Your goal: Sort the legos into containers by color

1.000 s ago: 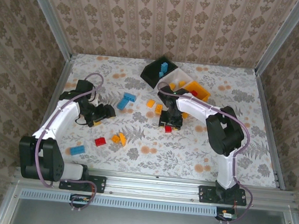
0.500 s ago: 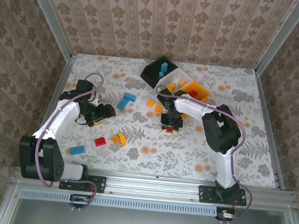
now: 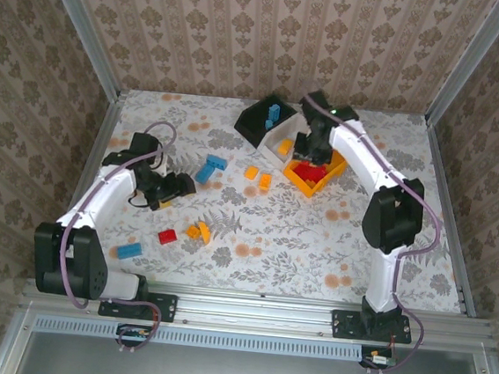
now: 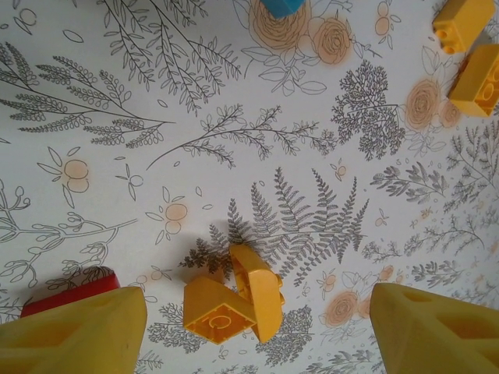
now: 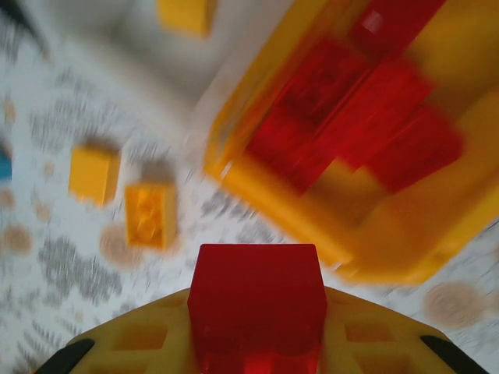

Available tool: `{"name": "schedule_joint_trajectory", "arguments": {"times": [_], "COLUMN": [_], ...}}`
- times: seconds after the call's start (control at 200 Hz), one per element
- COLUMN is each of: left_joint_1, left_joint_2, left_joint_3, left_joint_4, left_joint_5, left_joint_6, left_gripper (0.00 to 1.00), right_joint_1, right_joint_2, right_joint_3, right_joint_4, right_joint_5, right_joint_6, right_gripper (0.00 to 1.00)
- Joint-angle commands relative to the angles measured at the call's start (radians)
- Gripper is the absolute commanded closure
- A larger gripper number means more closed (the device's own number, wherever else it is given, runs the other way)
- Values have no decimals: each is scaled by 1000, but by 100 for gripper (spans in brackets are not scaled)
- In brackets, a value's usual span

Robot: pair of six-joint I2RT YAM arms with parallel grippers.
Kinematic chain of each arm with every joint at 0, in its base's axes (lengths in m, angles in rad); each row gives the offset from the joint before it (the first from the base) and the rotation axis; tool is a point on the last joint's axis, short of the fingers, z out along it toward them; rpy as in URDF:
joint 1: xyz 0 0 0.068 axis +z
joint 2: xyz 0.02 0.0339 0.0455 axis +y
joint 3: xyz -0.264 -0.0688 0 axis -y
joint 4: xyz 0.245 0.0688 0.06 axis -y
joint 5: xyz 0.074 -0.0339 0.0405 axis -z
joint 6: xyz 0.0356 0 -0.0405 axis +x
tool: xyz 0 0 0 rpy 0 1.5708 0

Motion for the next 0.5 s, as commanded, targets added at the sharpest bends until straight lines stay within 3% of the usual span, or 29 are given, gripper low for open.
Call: {"name": "schedule_joint_trajectory", "arguments": {"times": [0.0, 0.255, 0.495], "left_joint_1": [-13, -25, -25], "left_joint_2": [5, -10, -12], "left_joint_3": [33, 37, 29], "left_joint_4": [-10, -57, -57], "left_joint_5": [5, -22, -27], "left_joint_6": [-14, 7, 3], "left_gripper": [24, 23, 23], "right_joint_1": [-51, -103, -119], "right_joint_2": [112, 310, 362], "right_joint_3": [78, 253, 290], "right_joint_4": [-88, -110, -111], "right_joint_5": [41, 50, 27], "right_joint_6": [-47, -72, -61], "right_gripper": [72, 71, 70]}}
